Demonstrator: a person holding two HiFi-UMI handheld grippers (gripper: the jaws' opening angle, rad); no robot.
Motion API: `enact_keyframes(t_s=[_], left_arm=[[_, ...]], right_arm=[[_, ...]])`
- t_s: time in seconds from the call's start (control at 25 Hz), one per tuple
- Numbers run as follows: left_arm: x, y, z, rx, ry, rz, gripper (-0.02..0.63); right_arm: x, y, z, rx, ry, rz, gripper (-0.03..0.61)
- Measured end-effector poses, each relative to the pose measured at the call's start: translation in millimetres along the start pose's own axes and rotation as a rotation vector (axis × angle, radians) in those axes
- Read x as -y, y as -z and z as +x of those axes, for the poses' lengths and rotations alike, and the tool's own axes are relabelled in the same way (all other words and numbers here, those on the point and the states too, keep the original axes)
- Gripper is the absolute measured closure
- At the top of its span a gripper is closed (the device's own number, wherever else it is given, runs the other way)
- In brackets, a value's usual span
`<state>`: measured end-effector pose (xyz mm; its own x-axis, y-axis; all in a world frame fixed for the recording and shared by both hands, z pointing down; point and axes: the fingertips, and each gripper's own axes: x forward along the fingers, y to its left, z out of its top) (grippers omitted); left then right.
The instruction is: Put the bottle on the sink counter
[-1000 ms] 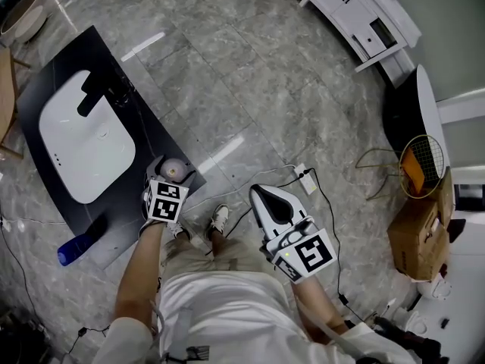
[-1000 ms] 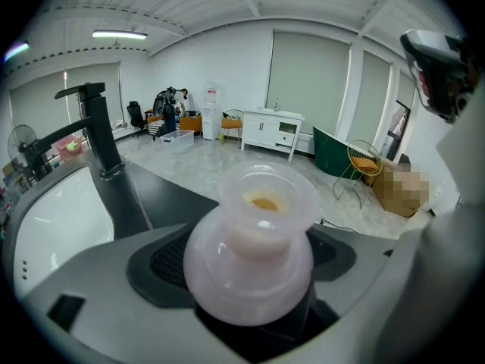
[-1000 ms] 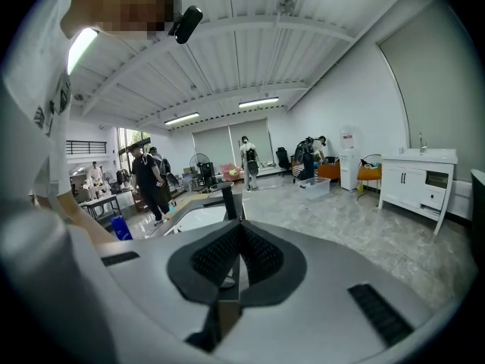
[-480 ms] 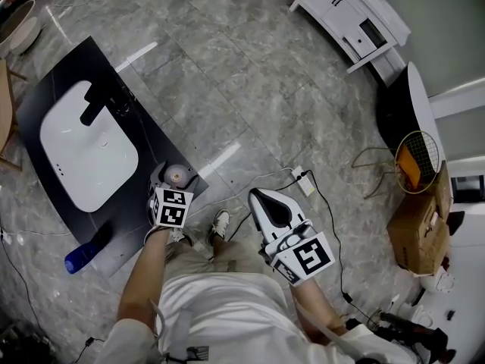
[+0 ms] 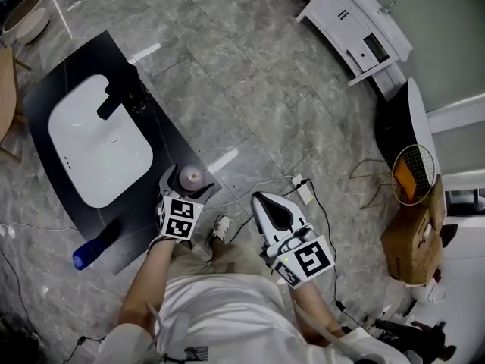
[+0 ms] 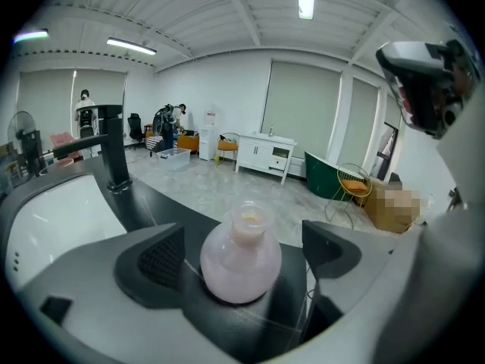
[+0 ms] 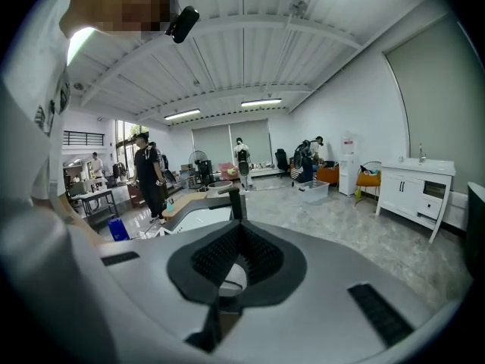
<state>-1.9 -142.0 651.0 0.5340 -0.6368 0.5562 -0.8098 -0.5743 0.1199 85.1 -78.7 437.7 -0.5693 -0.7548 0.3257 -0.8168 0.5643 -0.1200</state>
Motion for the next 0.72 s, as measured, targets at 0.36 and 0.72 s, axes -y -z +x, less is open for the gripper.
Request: enact_keyframes(t_s=[0.36, 0.72], left_arm=[[-11, 2, -49, 0.036, 0.005, -0.027, 0.144], [-46, 11, -95, 0.039, -0.039, -0.088, 0.146]], right_arm=[[-41, -19, 33, 0.031, -0.070, -0.032, 0.568], [-77, -31, 63, 0.071, -0.149, -0.044, 0.568]])
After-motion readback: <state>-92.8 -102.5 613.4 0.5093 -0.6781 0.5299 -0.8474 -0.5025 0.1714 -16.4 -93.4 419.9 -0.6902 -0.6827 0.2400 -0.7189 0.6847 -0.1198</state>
